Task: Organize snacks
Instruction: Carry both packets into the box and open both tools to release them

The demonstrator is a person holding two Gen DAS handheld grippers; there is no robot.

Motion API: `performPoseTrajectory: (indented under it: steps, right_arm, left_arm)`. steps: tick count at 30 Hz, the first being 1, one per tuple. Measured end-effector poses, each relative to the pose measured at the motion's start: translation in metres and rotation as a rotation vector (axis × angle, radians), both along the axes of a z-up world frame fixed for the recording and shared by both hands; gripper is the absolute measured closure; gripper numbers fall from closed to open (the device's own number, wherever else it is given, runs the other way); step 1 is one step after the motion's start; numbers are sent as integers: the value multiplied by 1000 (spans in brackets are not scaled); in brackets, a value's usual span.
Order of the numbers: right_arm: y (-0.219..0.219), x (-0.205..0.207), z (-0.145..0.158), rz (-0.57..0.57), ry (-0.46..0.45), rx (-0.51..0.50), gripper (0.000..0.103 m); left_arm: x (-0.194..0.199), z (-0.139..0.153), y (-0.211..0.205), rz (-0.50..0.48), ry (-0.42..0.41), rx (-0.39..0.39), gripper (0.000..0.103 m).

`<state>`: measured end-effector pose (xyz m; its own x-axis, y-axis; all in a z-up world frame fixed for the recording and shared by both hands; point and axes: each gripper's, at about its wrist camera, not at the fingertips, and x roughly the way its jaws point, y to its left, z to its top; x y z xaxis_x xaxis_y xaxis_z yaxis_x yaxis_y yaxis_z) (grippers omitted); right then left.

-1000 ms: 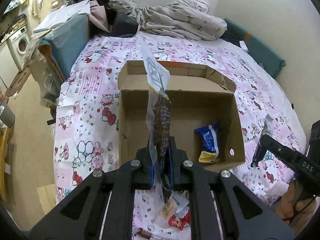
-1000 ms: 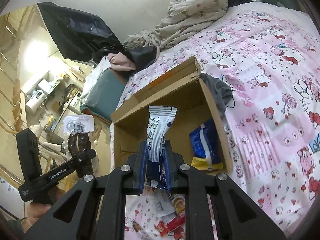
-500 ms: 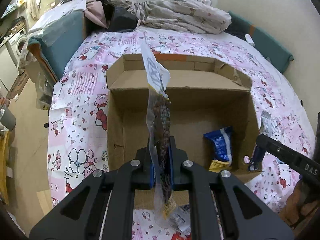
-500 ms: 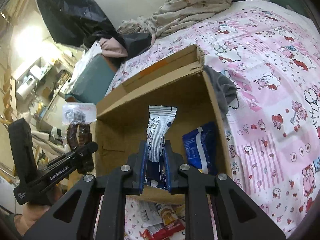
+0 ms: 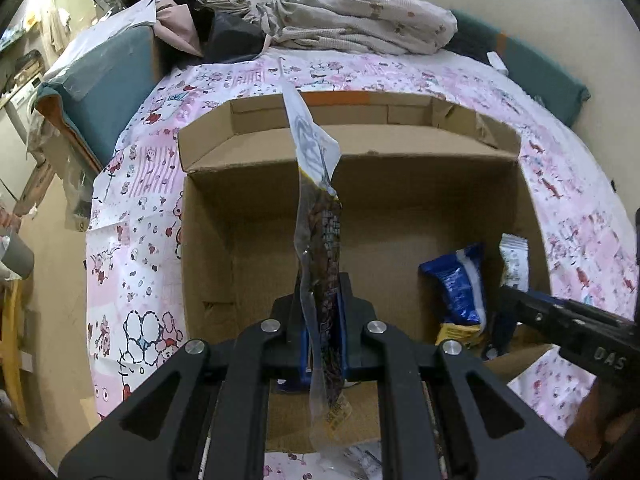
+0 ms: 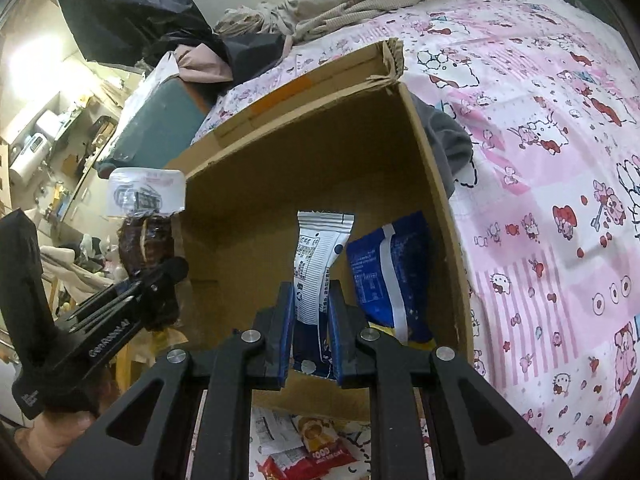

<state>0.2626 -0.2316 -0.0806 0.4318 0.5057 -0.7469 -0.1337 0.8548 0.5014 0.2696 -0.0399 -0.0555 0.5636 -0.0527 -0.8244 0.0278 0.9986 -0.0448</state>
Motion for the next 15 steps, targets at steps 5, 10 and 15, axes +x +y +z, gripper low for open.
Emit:
performPoseTrajectory:
  steps: [5,10,15]
  right_arm:
    - [2,0,0,-2,3,3,86]
    - [0,2,-4,-7,21,6,85]
    - [2,4,-4,-13,24,-2,82]
  left_arm:
    - [3,-6,3,16,9,-25,94]
    - [4,-7,5,28,20,-42,94]
    - [4,-8,4,6,37,-71,93]
